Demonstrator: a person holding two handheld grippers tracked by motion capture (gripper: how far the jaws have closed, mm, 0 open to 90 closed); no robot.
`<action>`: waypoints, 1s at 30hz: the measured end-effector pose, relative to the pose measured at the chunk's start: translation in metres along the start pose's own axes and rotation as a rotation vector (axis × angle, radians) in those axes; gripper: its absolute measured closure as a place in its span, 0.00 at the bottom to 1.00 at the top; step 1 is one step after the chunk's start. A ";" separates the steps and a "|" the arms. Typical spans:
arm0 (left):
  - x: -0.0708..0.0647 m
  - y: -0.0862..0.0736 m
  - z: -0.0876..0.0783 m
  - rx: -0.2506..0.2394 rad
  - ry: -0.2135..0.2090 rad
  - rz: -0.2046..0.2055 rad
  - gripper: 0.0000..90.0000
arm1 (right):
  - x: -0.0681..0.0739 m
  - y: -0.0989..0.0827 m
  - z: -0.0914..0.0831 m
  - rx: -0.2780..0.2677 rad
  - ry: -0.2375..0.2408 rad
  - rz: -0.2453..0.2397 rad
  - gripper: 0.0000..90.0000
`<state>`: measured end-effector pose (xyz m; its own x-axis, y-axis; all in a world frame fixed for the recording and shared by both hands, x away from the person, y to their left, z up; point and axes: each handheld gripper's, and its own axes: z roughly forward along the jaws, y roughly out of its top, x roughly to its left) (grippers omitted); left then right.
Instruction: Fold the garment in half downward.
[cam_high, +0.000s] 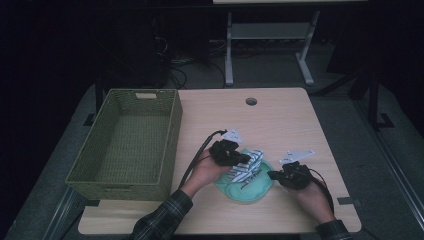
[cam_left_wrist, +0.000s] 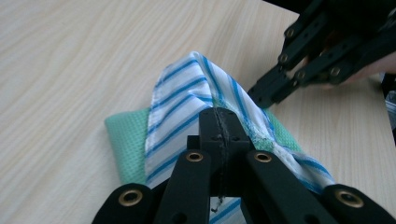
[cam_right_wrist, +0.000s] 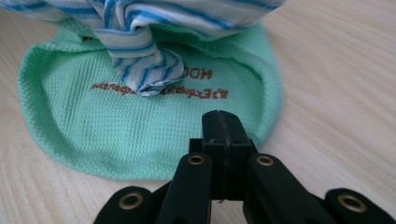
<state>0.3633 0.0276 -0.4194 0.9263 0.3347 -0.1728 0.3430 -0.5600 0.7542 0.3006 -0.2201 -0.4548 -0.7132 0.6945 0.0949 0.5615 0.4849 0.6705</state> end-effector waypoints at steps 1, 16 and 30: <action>-0.001 -0.001 0.002 0.005 -0.004 0.001 1.00 | 0.000 0.000 0.000 0.000 0.000 0.000 1.00; -0.022 -0.009 0.037 0.089 -0.065 0.040 1.00 | -0.015 -0.009 -0.008 0.014 -0.054 0.037 1.00; -0.030 -0.009 0.039 0.108 -0.071 0.048 0.99 | -0.015 -0.006 -0.009 0.001 -0.033 0.043 1.00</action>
<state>0.3382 -0.0064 -0.4457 0.9494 0.2532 -0.1857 0.3093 -0.6534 0.6909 0.3040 -0.2387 -0.4535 -0.6741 0.7319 0.0997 0.5920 0.4546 0.6655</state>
